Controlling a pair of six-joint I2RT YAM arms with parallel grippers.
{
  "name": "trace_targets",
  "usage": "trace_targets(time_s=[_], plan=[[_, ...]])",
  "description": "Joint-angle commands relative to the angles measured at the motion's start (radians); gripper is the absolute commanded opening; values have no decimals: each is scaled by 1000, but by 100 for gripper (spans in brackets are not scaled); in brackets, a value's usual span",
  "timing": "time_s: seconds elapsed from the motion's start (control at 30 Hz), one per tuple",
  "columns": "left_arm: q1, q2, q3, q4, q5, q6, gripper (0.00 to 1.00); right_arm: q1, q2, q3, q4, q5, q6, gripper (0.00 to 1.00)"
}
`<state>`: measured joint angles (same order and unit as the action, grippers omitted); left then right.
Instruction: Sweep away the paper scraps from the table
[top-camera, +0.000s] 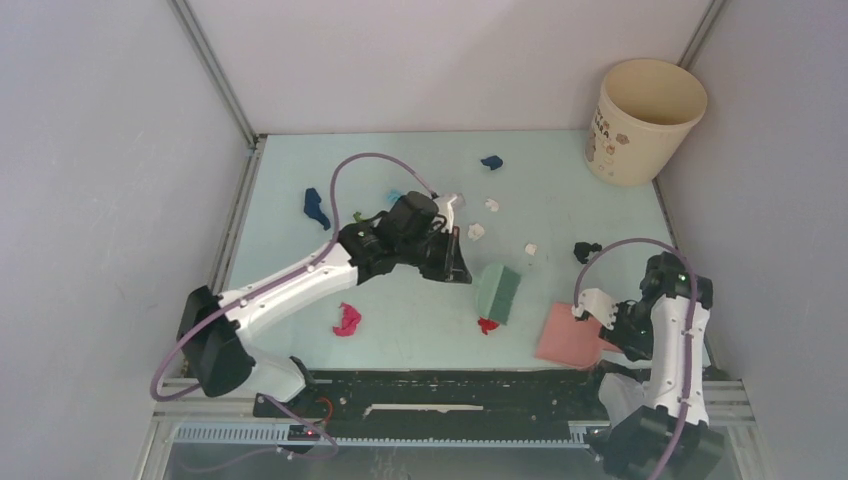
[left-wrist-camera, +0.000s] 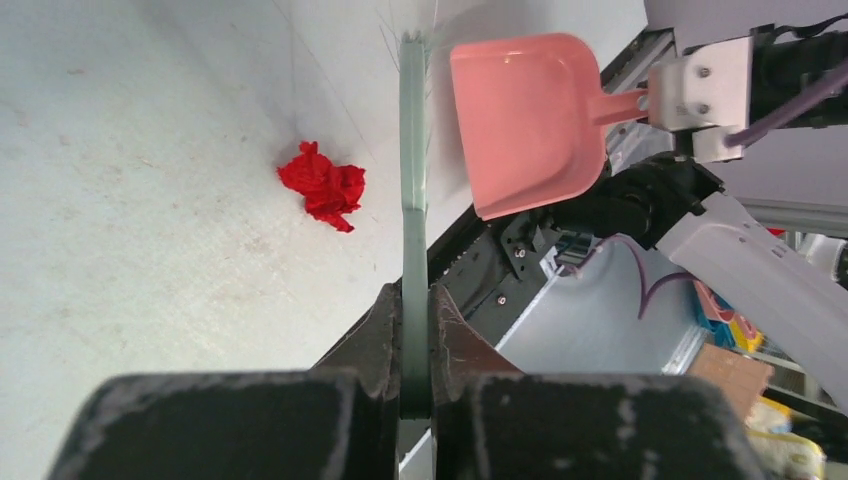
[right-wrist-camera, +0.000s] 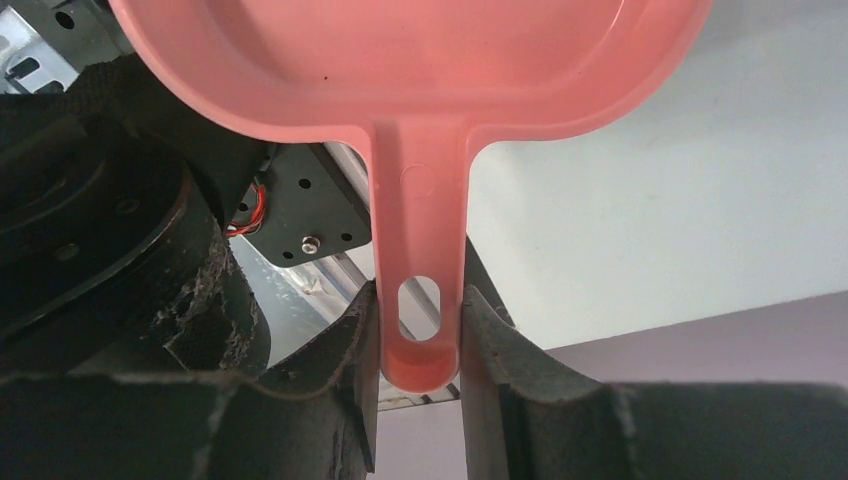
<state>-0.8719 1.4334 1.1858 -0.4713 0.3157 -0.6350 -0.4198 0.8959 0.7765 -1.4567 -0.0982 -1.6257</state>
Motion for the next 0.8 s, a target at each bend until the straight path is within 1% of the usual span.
trace_targets(time_s=[0.0, 0.1, 0.13, 0.2, 0.27, 0.33, 0.43, 0.63, 0.77], plan=[[6, -76, 146, -169, -115, 60, 0, 119, 10, -5, 5, 42, 162, 0], [5, -50, 276, -426, -336, 157, 0, 209, 17, -9, 14, 62, 239, 0], [7, -39, 312, -486, -408, 187, 0, 238, 23, -8, 16, 68, 263, 0], [6, -11, 364, -574, -509, 229, 0, 287, 36, -8, 21, 78, 319, 0], [7, 31, 411, -645, -554, 262, 0, 333, 50, -7, 30, 84, 368, 0], [4, 78, 446, -690, -553, 278, 0, 369, 69, -8, 36, 85, 419, 0], [-6, 135, 450, -686, -495, 271, 0, 415, 87, -8, 40, 84, 478, 0], [-39, 251, 427, -609, -327, 250, 0, 547, 93, -12, 96, 84, 612, 0], [-50, 286, 387, -527, -168, 222, 0, 624, 106, -46, 154, 93, 685, 0]])
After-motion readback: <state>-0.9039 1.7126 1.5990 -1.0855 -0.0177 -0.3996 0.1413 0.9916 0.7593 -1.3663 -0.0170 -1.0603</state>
